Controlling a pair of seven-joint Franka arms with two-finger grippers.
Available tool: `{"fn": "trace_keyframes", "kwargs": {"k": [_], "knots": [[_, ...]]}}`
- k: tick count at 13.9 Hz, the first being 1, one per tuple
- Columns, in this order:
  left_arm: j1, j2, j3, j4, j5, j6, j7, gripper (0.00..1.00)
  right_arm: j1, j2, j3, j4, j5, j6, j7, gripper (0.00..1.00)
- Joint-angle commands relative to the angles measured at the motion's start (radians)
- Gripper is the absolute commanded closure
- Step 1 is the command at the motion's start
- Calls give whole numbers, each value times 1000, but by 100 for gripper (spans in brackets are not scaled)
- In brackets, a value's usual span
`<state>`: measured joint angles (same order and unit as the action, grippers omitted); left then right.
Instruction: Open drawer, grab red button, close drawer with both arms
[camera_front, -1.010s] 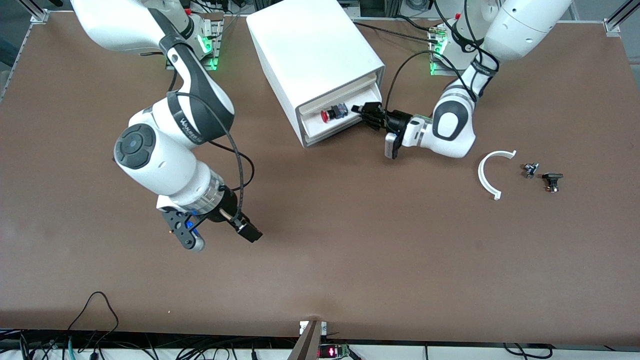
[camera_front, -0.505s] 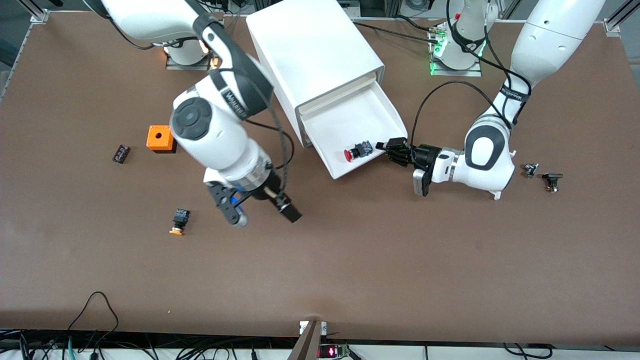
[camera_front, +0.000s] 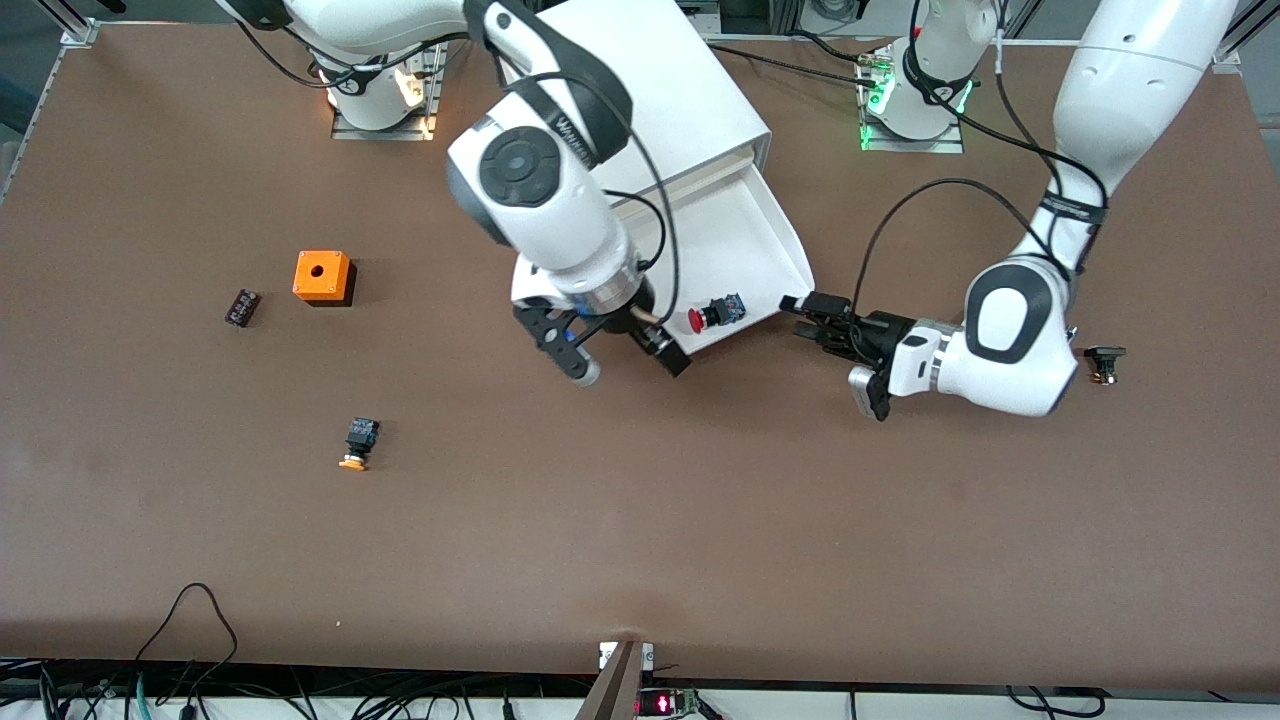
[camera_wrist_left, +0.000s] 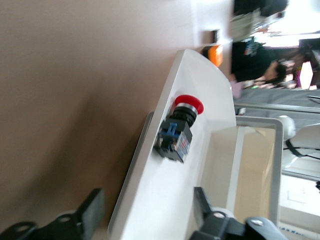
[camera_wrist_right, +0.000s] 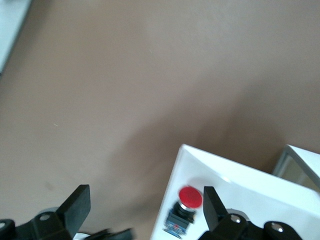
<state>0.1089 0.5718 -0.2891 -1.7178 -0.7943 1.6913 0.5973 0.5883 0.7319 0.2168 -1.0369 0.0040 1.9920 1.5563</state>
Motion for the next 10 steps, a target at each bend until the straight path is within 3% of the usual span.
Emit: {"fn": "trace_keyframes", "kwargs": {"k": [1,6,10], "knots": [[-6,0,-2,183,260,-138,-273,0,106,61,-13,14,-102,-10,120,0],[-17,-90,-16,224,559,-179,-411,0,172,104,-13,12,-101,-10,180,0],[-104,-154,-21,221,766,-182,-600,0,182,161,-14,20,-105,80,224,0]]}}
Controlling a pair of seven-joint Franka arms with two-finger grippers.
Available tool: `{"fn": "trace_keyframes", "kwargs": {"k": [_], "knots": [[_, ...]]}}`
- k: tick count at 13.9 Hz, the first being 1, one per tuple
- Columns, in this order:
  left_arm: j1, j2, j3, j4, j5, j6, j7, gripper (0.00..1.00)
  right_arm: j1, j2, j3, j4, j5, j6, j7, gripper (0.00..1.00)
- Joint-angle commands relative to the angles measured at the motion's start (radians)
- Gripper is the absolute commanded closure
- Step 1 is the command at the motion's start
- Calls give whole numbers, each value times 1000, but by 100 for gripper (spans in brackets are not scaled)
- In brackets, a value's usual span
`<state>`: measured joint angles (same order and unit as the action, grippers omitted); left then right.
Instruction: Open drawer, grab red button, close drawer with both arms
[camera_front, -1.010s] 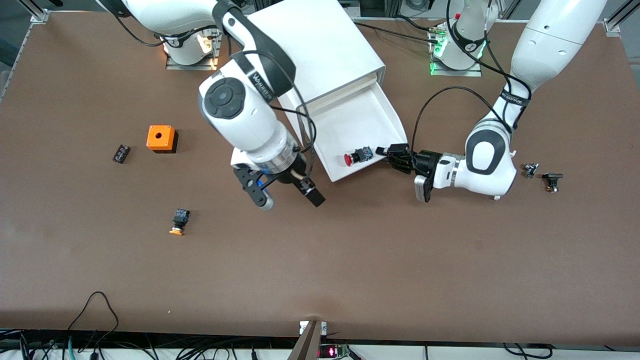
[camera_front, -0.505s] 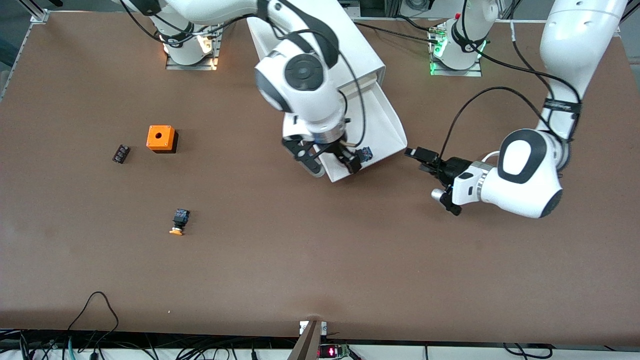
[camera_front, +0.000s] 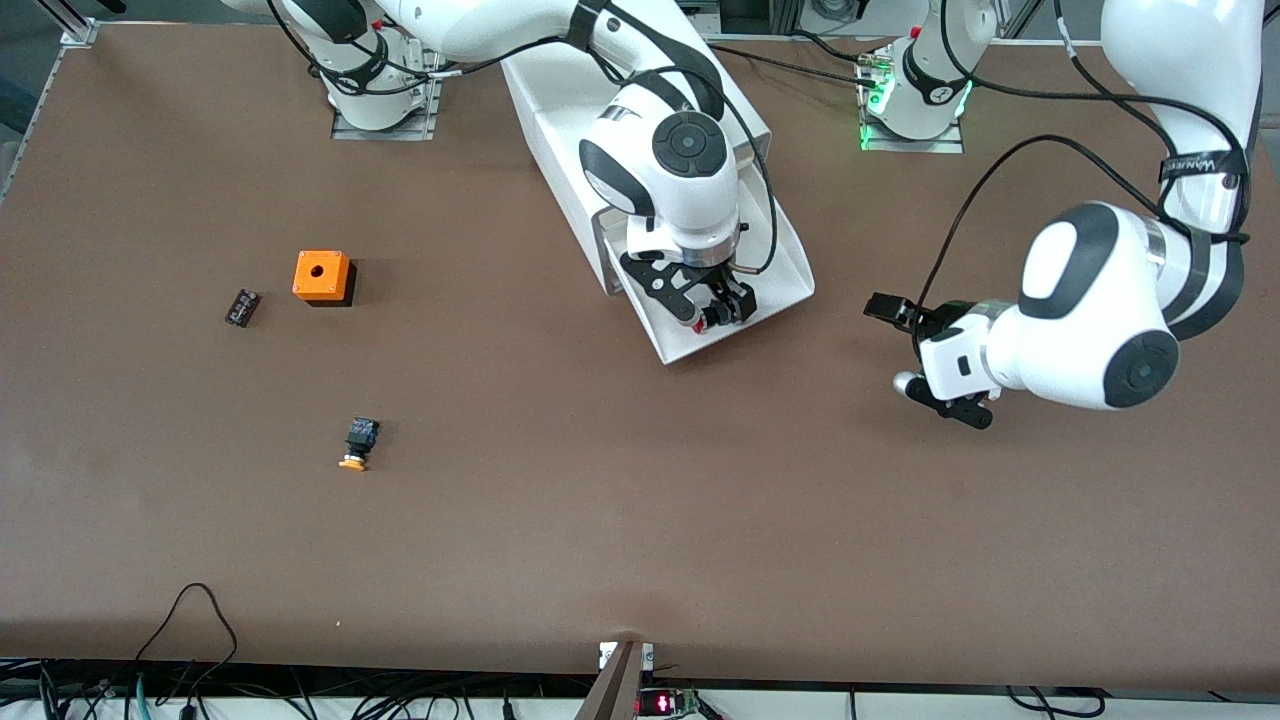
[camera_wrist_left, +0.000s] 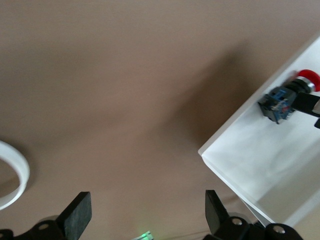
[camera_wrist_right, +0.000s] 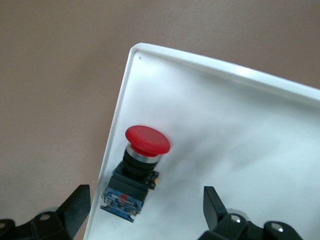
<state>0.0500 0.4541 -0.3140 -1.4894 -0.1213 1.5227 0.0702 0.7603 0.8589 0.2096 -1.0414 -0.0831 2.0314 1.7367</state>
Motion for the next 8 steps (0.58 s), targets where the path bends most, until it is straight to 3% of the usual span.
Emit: {"fn": "trace_keyframes", "kwargs": {"k": [1,3,4,5,6,7,8], "knots": [[-48,-37,3,-5,126,-13,-73,0,16,41,-7,23,-20,65,55,0],[-47,-38,3,-2,134,-13,-66,0,16,49,-7,24,-20,75,61,0],[-48,-38,3,-2,134,-13,-67,0,16,51,-7,24,-20,75,66,5],[-48,-37,3,0,134,-13,-72,0,16,51,-7,24,-20,75,64,24],[-48,-38,3,1,134,-12,-70,0,16,49,-7,24,-18,75,60,55],[-48,-37,3,1,135,-12,-66,0,16,48,-7,24,-17,67,58,78],[-48,-37,4,1,135,-12,-63,0,16,46,-6,26,-17,64,58,92]]}}
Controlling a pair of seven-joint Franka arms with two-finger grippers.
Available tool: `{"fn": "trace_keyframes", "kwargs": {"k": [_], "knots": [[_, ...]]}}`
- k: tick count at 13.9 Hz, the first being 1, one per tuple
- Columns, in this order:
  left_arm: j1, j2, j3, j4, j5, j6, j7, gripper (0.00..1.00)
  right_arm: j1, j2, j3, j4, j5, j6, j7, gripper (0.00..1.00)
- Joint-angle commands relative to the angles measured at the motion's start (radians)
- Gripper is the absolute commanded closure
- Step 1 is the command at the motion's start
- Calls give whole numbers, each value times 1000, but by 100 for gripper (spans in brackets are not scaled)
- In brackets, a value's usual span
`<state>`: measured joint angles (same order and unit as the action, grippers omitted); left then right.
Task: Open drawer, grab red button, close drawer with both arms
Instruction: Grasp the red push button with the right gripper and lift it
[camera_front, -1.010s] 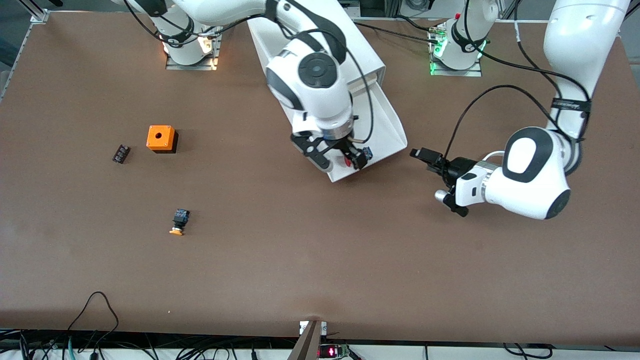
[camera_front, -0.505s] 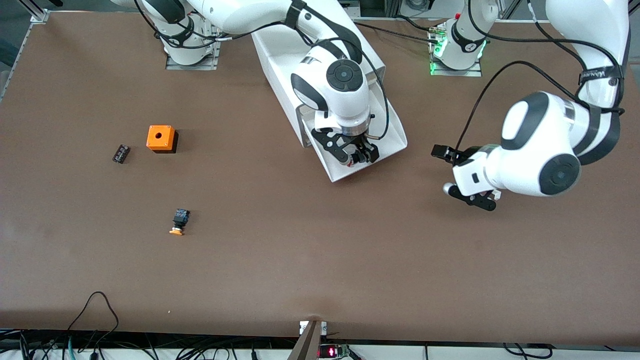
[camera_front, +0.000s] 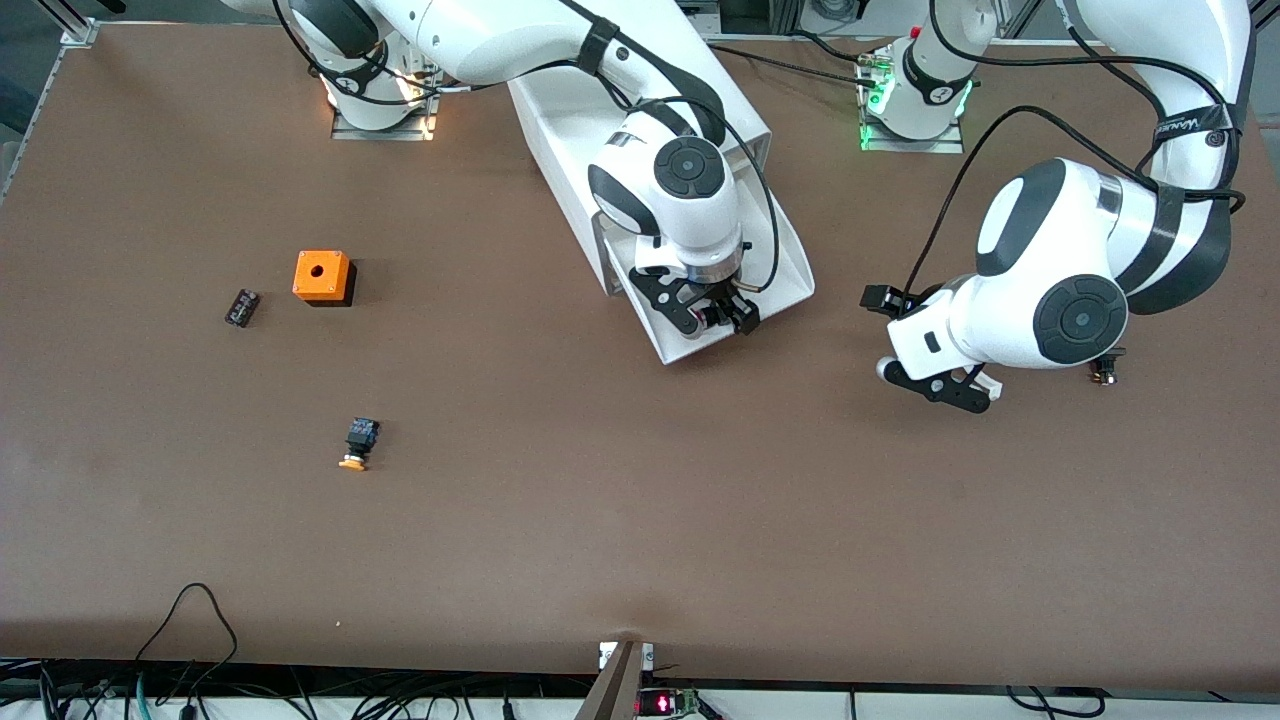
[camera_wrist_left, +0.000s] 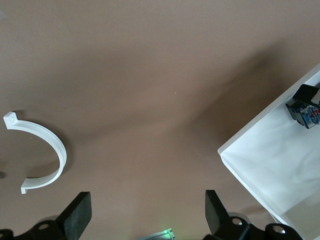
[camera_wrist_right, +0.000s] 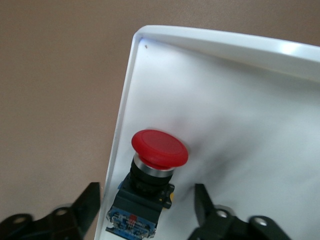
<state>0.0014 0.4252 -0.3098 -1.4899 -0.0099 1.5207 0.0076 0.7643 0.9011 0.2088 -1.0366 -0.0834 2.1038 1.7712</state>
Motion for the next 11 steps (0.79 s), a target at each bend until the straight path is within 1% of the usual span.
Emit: {"fn": "trace_keyframes", "kwargs": {"k": [1,2,3,4,6,8,10,11], "knots": [[0,-6,4,3,28,-10,0,0,12,1,-6,21,-16,-11,22,100],[3,-6,11,16,62,-10,2,0,12,-1,-8,21,-16,-24,22,100],[14,6,9,58,98,-8,12,0,12,-2,-2,23,-16,-42,22,100],[12,16,11,89,109,-8,20,0,10,-11,0,29,-15,-68,22,100],[3,17,14,103,113,-8,17,0,3,-24,1,81,-15,-134,5,100],[6,20,11,103,120,-8,17,0,-8,-31,0,130,-15,-188,-77,100],[0,23,11,103,116,-2,-3,0,-48,-51,1,135,-12,-211,-181,100],[-11,36,9,103,110,-1,-46,0,-72,-63,3,135,-9,-244,-279,100]]}}
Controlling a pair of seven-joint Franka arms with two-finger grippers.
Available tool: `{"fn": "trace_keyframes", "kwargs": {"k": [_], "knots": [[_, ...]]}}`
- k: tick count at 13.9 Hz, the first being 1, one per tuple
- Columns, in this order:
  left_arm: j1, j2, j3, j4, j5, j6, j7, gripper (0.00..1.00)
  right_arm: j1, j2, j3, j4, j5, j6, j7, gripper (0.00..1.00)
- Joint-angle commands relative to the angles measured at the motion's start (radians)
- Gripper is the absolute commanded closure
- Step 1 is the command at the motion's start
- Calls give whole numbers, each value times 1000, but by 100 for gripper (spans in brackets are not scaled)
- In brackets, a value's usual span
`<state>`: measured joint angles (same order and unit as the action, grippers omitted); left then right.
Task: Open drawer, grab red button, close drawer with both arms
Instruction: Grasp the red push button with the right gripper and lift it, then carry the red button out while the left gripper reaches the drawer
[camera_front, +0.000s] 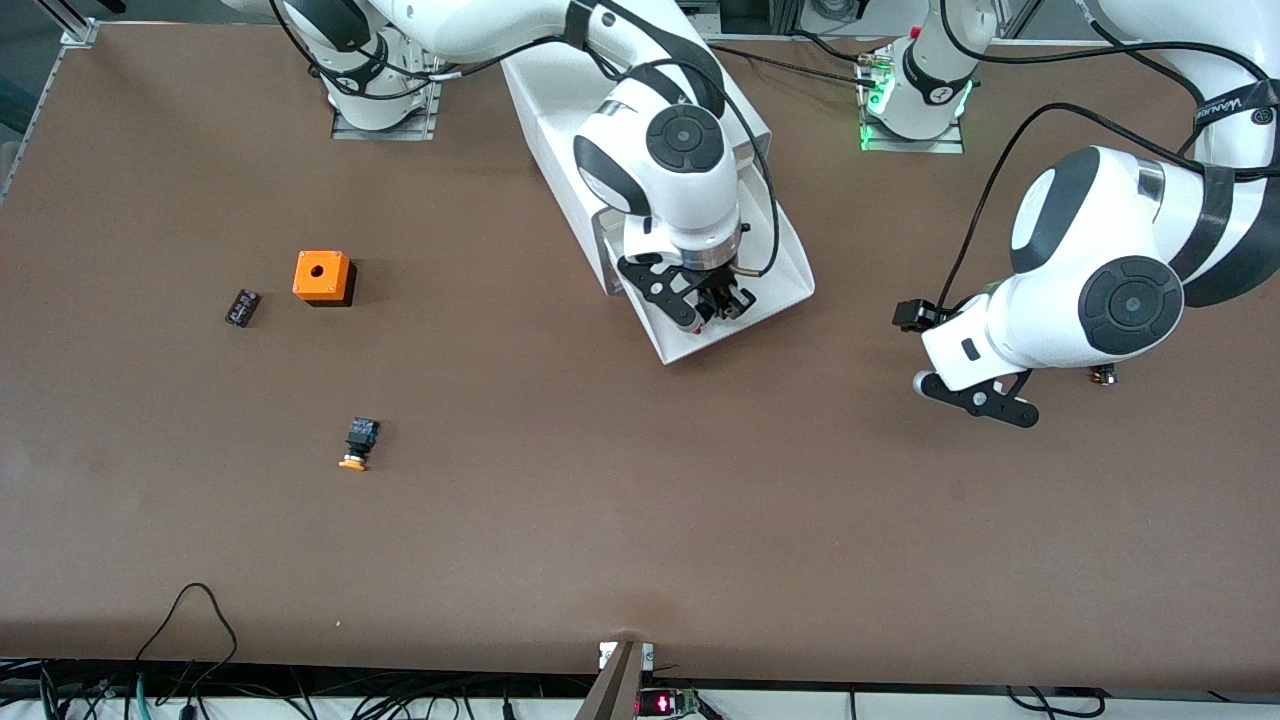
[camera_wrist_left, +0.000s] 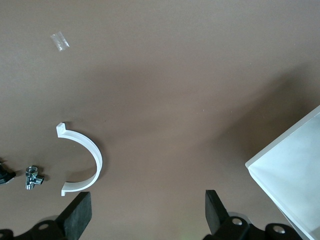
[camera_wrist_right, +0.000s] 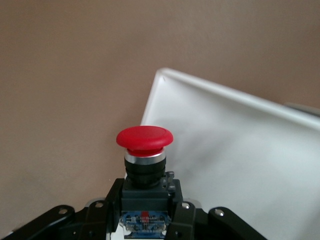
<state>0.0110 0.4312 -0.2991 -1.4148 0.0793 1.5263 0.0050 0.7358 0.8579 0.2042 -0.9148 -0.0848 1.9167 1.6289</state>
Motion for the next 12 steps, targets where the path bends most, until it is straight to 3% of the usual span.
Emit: {"fn": "trace_keyframes", "kwargs": {"k": [1,4,6,9,12], "knots": [[-31,46,-3,28,13,-6,-136,0,-67,-28,9,13,0,-97,-244,100],[-80,98,-6,30,-39,18,-382,1,-168,-51,6,10,40,-152,-499,100],[-80,107,-6,16,-53,131,-437,1,-240,-65,1,-6,46,-198,-691,100],[-101,142,-6,-6,-56,191,-532,1,-360,-65,1,-38,46,-196,-926,100],[-160,141,-6,-79,-59,309,-634,1,-472,-60,3,-67,48,-188,-1128,100]]}}
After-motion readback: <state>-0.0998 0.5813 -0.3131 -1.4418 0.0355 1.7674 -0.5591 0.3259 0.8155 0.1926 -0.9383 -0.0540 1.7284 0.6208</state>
